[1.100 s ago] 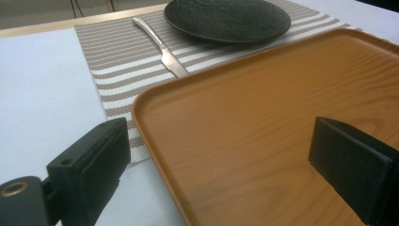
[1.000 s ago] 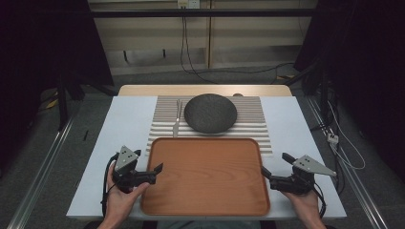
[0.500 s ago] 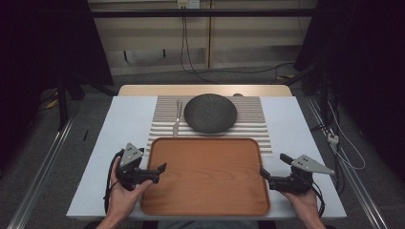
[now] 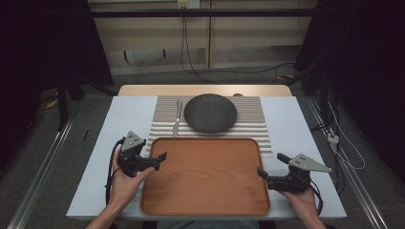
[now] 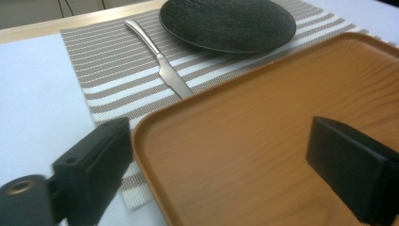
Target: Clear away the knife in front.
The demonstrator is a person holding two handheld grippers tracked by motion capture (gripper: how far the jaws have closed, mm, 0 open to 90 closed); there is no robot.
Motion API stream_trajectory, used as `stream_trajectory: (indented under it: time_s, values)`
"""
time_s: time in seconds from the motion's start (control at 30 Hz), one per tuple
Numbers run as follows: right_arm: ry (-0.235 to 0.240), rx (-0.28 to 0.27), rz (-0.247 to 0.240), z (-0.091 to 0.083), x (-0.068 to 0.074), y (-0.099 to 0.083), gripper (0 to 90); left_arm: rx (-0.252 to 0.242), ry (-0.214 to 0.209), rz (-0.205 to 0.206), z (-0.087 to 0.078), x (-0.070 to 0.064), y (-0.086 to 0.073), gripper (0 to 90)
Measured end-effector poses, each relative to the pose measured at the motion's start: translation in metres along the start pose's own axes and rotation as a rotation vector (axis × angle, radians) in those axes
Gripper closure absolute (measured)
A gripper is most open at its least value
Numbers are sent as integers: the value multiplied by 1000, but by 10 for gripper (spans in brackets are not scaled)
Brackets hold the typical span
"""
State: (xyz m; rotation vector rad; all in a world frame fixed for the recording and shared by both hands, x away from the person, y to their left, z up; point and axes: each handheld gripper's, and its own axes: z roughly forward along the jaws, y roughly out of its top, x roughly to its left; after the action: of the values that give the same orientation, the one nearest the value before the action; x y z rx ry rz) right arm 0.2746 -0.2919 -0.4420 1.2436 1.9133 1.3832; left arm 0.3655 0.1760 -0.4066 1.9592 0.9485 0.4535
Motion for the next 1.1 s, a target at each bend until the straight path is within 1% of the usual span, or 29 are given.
stream_trajectory:
  time_s: [0.07, 0.17, 0.2, 0.23, 0.3, 0.33, 0.37, 0.4, 0.47, 0.5, 0.53, 0.7, 0.73, 0.77, 0.83, 0.87, 0.9, 0.93, 1.0, 1.03, 1.07, 1.1]
  values:
    - [7, 2, -2, 1, 1, 0, 39, 2, 0, -9, 7, 1, 7, 78]
    - [10, 0, -8, 1, 2, 0, 39, -2, 3, -2, 13, 3, 15, 75]
    - [8, 0, -8, 1, 2, 0, 39, -2, 3, -2, 13, 3, 15, 71]
    - [7, 3, -6, 1, 2, 0, 39, 6, 0, 10, 18, 4, 21, 70]
    - [3, 3, -5, 2, 0, 0, 39, 7, 0, 16, 22, 6, 27, 73]
    - [3, 3, -5, 2, 0, 0, 39, 7, 0, 16, 22, 6, 27, 81]
    - [1, 2, -3, 2, 0, 1, 39, 2, -3, 8, 28, 8, 34, 82]
    - [0, 3, -4, 2, 0, 1, 39, 6, -2, 0, 30, 10, 37, 83]
    - [-1, 3, -11, 2, 1, 1, 39, 11, 0, 3, 36, 13, 42, 82]
    - [-1, 4, -13, 2, 1, 1, 39, 11, 0, 3, 36, 13, 42, 83]
    - [1, 4, -13, 2, 1, 1, 40, 22, 16, 18, 40, 15, 45, 83]
    - [3, 0, -3, 2, 2, 1, 43, 15, 22, -1, 46, 18, 52, 85]
    - [3, 1, -5, 2, 1, 1, 43, 15, 37, 6, 50, 19, 56, 85]
    - [2, 0, -2, 2, 2, 1, 43, 15, 37, 6, 50, 19, 56, 88]
    - [4, 1, -3, 2, 2, 1, 42, 30, 41, 7, 54, 23, 60, 113]
    - [5, 3, -3, 2, 2, 0, 40, 35, 43, -9, 61, 27, 64, 110]
    - [8, 5, -2, 2, 2, 0, 41, 35, 43, -9, 61, 27, 64, 107]
    - [10, 7, 0, 2, 2, 0, 41, 44, 43, -11, 65, 29, 66, 106]
    - [13, 7, -2, 3, 2, 0, 41, 67, 62, -18, 78, 34, 71, 103]
    - [15, 9, -9, 3, 1, 0, 41, 67, 62, -18, 78, 34, 71, 103]
    - [14, 8, -8, 4, 1, 0, 41, 77, 64, -21, 82, 36, 73, 103]
    - [16, 11, -10, 5, 1, 0, 41, 92, 61, -10, 91, 40, 77, 105]
